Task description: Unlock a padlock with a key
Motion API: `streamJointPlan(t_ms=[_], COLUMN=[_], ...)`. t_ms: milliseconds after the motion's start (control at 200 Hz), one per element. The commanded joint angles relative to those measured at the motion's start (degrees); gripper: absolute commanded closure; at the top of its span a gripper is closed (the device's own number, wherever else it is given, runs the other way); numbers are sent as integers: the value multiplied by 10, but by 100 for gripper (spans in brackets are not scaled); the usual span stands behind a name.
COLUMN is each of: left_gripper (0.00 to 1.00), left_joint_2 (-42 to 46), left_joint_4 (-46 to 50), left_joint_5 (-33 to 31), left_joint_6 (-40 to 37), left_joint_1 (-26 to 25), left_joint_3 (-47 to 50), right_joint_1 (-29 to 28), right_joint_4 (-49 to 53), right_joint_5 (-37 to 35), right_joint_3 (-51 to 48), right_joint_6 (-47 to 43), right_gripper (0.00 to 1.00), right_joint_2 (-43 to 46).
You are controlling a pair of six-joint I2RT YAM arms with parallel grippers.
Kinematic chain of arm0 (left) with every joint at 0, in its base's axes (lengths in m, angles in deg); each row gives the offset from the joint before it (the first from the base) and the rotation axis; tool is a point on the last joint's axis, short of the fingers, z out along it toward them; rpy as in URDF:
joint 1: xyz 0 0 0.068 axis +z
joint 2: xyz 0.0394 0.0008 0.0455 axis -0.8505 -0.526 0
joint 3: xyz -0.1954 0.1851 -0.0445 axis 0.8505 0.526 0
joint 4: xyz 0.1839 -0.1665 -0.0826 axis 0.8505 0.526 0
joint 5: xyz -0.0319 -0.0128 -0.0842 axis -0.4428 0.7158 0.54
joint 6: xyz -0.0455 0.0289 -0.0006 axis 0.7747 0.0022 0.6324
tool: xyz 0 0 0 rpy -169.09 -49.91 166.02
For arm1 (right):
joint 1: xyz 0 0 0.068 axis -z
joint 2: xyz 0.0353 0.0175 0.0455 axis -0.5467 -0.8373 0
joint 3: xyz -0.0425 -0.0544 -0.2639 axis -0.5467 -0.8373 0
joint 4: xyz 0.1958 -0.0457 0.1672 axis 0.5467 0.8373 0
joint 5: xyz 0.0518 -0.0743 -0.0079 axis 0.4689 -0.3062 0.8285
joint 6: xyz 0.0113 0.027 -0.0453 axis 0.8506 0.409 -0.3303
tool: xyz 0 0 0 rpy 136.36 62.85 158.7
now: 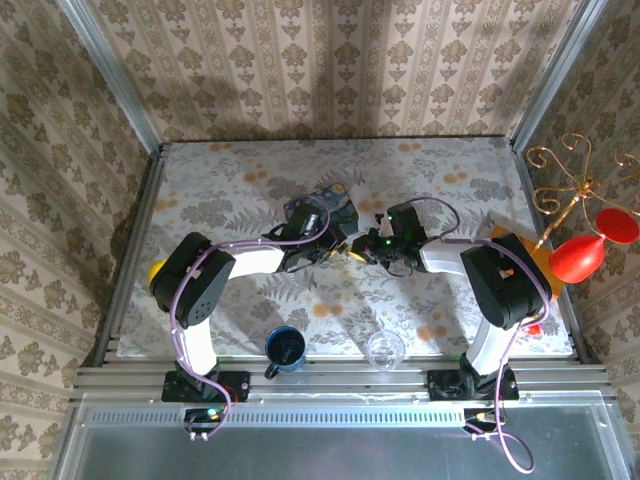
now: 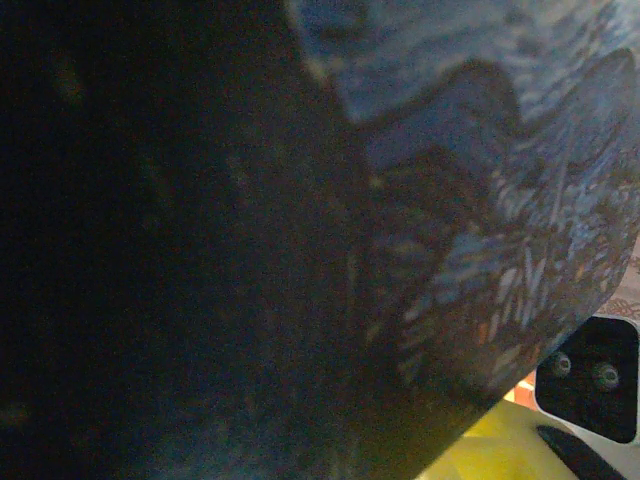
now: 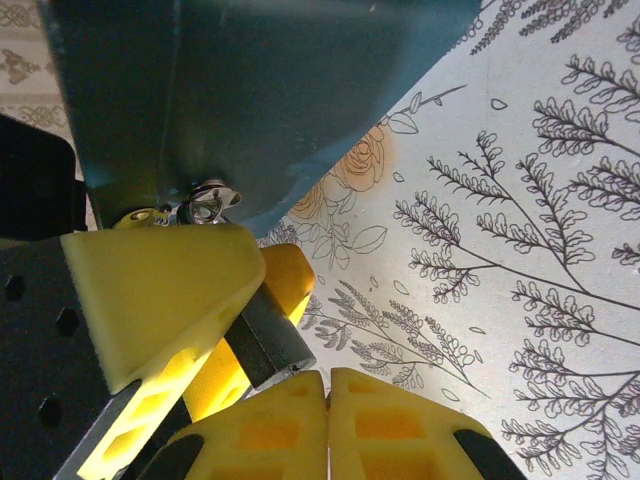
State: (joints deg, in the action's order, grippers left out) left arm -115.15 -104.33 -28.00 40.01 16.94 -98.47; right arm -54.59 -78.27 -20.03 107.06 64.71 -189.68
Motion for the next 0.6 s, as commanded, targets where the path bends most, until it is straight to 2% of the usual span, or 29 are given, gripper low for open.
streamJointPlan(t_ms=[0, 120, 425, 595], left_gripper=[100, 100, 100, 100], left_joint_2=[13, 15, 12, 7], left_joint_4=[-8, -6, -3, -11], left_joint_5=[52, 50, 40, 43], left_joint_6=[18, 18, 25, 29], left_joint_1=[-7, -7, -6, -5], left_joint_3=[-2, 0, 13, 10], right_joint_1=[4, 5, 4, -11], right_joint_4=[-1, 12, 72, 79], right_joint_5=[-12, -24, -92, -137], right_joint_3=[-8, -8, -24, -44], right_joint_6=[44, 40, -23, -82], right_gripper=[93, 87, 81, 69], right_joint_2=[-24, -20, 53, 102])
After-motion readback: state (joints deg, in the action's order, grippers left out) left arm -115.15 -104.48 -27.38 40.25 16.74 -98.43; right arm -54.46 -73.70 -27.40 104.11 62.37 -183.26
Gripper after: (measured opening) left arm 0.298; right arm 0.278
